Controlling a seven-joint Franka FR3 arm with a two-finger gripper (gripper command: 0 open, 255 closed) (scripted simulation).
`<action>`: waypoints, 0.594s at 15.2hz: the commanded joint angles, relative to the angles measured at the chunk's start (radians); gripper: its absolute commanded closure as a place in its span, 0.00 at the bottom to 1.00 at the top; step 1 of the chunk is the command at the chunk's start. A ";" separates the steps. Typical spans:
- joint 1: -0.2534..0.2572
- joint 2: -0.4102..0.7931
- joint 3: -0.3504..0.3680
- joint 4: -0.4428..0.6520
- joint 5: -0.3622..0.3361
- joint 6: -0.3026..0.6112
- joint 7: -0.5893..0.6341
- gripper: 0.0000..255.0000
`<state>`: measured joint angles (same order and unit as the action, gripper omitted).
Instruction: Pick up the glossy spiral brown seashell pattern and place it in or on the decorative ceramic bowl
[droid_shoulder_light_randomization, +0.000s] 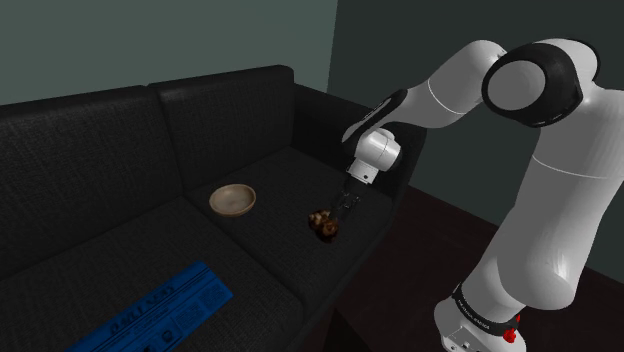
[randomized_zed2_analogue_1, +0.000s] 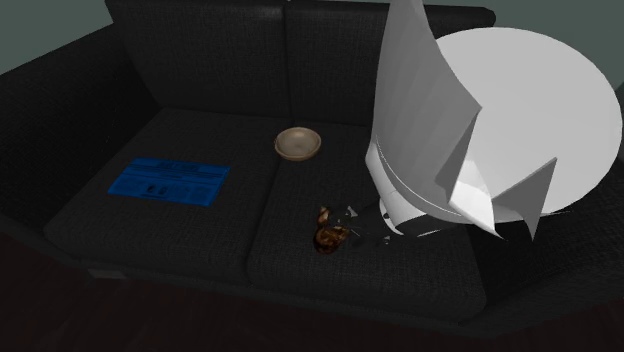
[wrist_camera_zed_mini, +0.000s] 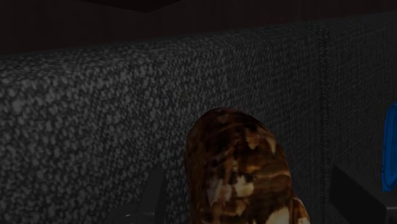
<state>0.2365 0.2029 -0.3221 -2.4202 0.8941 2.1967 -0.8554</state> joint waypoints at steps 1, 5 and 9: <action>0.000 0.000 0.000 0.000 0.000 0.000 0.000 0.00; 0.000 0.000 0.000 0.000 0.000 0.000 0.000 1.00; 0.000 -0.001 0.000 0.000 0.000 0.000 0.000 1.00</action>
<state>0.2362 0.2008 -0.3227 -2.4205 0.8934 2.1952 -0.8552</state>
